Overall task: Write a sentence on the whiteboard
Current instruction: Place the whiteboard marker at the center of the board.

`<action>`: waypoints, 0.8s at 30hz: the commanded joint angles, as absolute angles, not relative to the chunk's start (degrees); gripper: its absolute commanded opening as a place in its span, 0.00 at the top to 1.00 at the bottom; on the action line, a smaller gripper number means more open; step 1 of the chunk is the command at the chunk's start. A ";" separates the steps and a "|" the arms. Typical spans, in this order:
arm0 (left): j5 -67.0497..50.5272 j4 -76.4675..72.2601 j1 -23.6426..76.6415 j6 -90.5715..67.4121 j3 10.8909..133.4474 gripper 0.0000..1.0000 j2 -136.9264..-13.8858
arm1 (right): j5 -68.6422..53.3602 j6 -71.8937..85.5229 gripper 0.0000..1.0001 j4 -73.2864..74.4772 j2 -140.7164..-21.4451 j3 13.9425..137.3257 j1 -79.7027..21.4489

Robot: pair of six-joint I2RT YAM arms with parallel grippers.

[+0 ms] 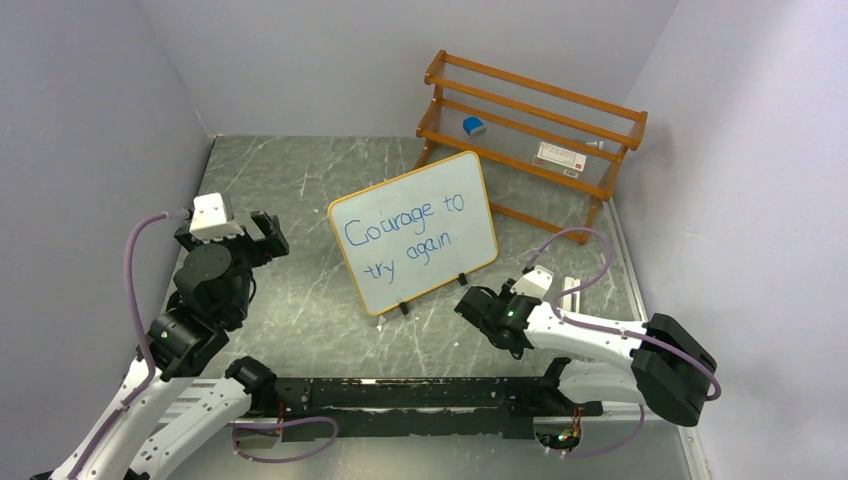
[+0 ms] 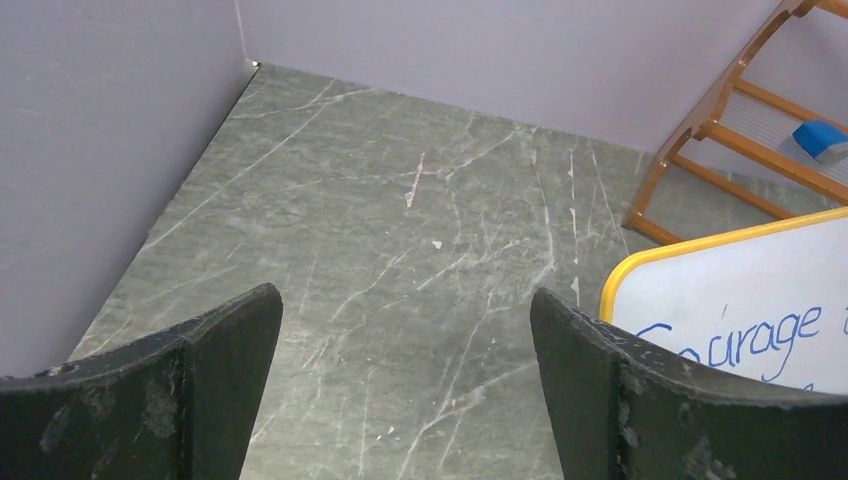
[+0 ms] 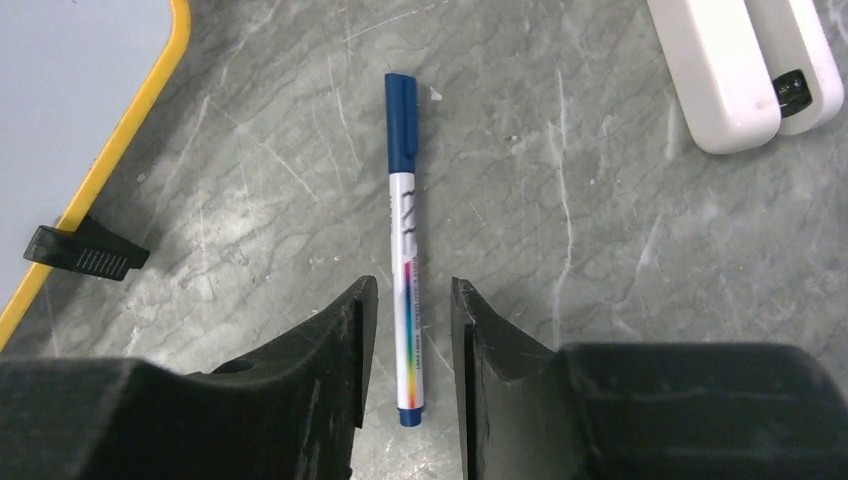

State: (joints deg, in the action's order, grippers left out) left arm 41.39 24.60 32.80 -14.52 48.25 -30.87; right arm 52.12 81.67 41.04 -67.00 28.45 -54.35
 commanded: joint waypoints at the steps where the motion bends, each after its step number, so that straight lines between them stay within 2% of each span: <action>1: 42.94 23.68 32.18 -14.19 47.75 0.02 -29.40 | 52.73 84.82 0.61 42.28 -65.49 28.83 -55.48; 4: 42.97 24.72 32.19 -14.78 47.81 0.02 -28.46 | 53.76 82.91 0.48 44.15 -63.23 30.76 -55.72; 10: 42.89 28.88 32.25 -16.17 48.33 0.02 -25.93 | 59.02 74.12 0.14 47.17 -56.66 36.04 -55.72; 14: 42.47 31.26 32.24 -16.39 48.00 0.02 -23.26 | 62.78 66.66 0.01 47.55 -51.35 39.36 -55.72; 24: 37.85 35.99 32.25 -16.00 48.56 0.03 -15.65 | 67.49 48.47 0.00 49.85 -42.21 48.85 -55.73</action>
